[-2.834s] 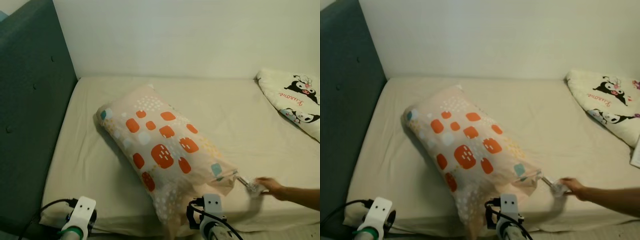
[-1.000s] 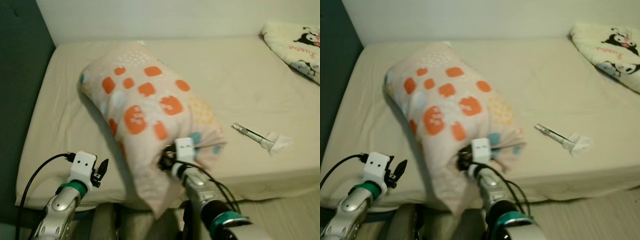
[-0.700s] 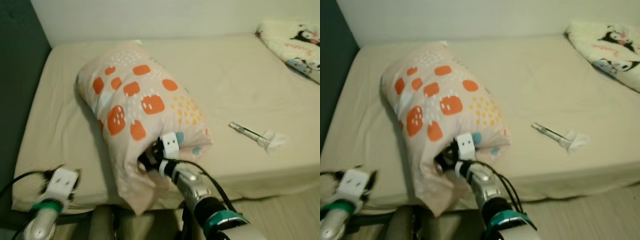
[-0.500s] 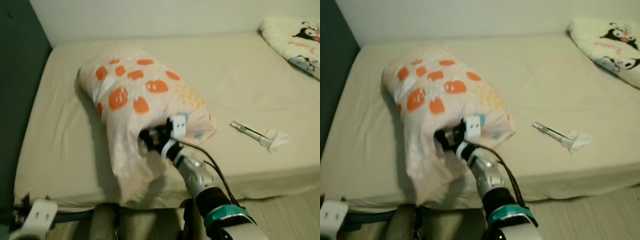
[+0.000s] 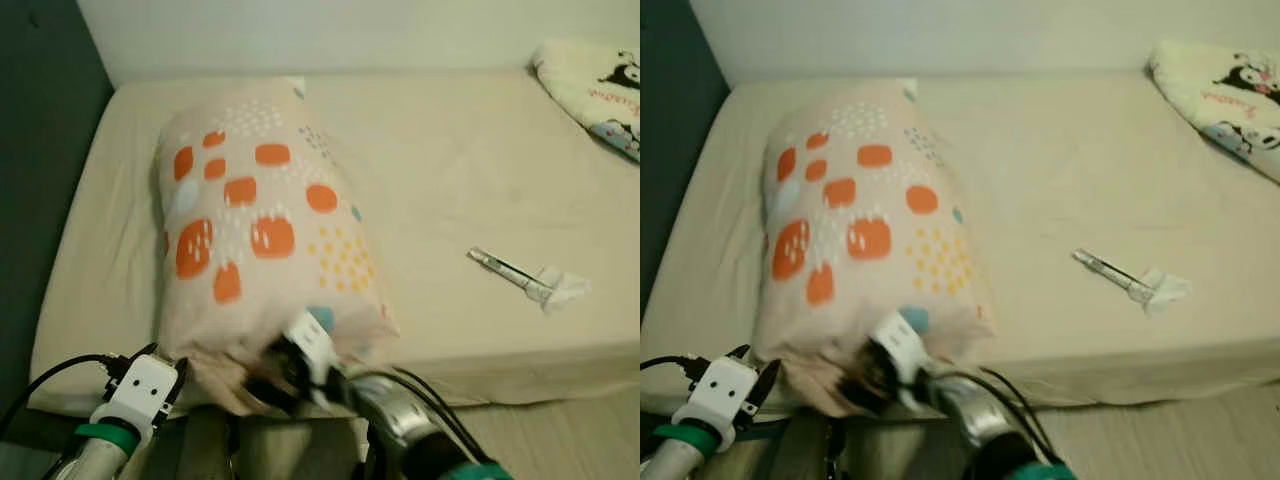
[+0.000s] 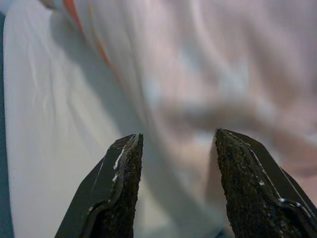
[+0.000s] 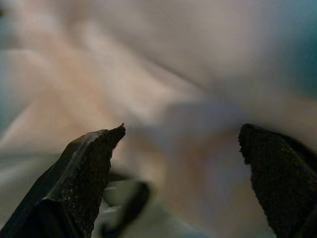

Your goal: Clean up the room

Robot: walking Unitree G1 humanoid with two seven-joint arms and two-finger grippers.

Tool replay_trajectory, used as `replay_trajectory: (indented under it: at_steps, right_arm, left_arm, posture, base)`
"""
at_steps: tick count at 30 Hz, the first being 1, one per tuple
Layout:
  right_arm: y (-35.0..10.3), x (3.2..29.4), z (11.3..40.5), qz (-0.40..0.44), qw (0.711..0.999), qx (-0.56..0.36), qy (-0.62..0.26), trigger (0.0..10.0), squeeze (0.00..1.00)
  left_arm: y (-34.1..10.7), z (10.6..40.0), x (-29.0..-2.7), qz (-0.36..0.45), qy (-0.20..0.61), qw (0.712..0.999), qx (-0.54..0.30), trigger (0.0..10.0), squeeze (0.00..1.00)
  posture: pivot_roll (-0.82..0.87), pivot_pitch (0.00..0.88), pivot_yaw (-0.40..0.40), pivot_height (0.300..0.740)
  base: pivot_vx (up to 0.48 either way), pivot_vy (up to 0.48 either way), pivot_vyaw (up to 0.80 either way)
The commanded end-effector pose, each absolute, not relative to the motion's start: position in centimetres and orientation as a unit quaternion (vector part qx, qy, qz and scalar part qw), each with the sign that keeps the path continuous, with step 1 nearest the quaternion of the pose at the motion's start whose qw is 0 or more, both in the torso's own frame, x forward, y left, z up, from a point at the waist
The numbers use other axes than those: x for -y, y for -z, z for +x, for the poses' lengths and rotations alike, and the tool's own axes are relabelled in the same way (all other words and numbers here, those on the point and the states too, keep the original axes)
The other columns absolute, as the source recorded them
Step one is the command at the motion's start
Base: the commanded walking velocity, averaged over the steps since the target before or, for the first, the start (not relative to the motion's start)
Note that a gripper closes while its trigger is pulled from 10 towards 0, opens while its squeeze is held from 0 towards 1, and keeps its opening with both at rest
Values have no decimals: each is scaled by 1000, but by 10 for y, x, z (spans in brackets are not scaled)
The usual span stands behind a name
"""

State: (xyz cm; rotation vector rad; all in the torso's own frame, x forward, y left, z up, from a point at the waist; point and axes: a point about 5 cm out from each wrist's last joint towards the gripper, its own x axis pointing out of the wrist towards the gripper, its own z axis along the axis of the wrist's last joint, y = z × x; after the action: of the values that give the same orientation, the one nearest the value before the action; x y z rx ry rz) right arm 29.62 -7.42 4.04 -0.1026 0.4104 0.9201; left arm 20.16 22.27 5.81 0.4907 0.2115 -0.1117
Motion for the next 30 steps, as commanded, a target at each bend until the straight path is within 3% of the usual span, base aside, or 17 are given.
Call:
replay_trajectory:
  at_steps: [1,4,7,8,9,10,12,18,20,22,24,25,28,29,30]
  right_arm:
    - [-48,84,302,-34,894,-186,-406,10000,0]
    - [-50,141,313,-28,935,-193,-296,10000,0]
    - [-51,158,314,-29,944,-192,-267,10000,0]
    - [-54,179,315,-28,953,-187,-236,10000,0]
    - [-60,212,316,-16,966,-176,-188,10000,0]
    - [-60,212,316,-16,966,-176,-188,10000,0]
    - [-65,229,315,-1,970,-170,-177,10000,0]
    - [-62,233,308,22,959,-188,-213,10000,0]
    - [-54,231,299,15,946,-212,-243,10000,0]
    - [-54,231,299,15,946,-212,-243,10000,0]
    - [-40,237,291,-2,942,-243,-232,10000,0]
    - [-40,237,291,-2,942,-243,-232,10000,0]
    - [-40,272,297,-52,970,-234,-51,10000,0]
    - [-48,292,300,-67,972,-216,57,10000,0]
    - [-48,292,300,-67,972,-216,57,10000,0]
  left_arm:
    - [-53,193,-230,254,38,959,-122,10000,0]
    - [-52,184,-235,265,19,955,-131,10000,0]
    - [-51,181,-233,251,28,957,-141,10000,0]
    - [-51,178,-227,233,54,958,-158,10000,0]
    - [-51,173,-215,165,120,958,-201,10000,0]
    - [-51,173,-215,165,120,958,-201,10000,0]
    - [-54,170,-205,76,172,952,-240,10000,0]
    - [-60,180,-194,-23,215,943,-254,10000,0]
    - [-60,203,-191,-51,211,945,-243,10000,0]
    - [-60,203,-191,-51,211,945,-243,10000,0]
    - [-52,239,-195,-78,179,950,-242,10000,0]
    - [-52,239,-195,-78,179,950,-242,10000,0]
    - [-40,285,-214,-101,111,955,-254,10000,0]
    - [-43,294,-226,-87,83,961,-248,10000,0]
    - [-43,294,-226,-87,83,961,-248,10000,0]
  posture:
    - [148,110,26,590]
    - [145,114,29,590]
    - [147,119,28,590]
    - [147,119,28,590]
    - [152,123,24,590]
    - [152,123,24,590]
    - [160,124,20,590]
    - [163,123,14,590]
    - [167,123,0,590]
    - [167,123,0,590]
    - [153,125,-22,590]
    - [153,125,-22,590]
    - [144,129,-33,590]
    - [107,129,-35,590]
    - [107,129,-35,590]
  base:
    - [0,0,0]
    - [0,0,0]
    - [0,0,0]
    - [0,0,0]
    - [0,0,0]
    - [0,0,0]
    - [0,0,0]
    - [0,0,0]
    - [0,0,0]
    - [0,0,0]
    - [0,0,0]
    - [0,0,0]
    - [0,0,0]
    - [0,0,0]
    - [0,0,0]
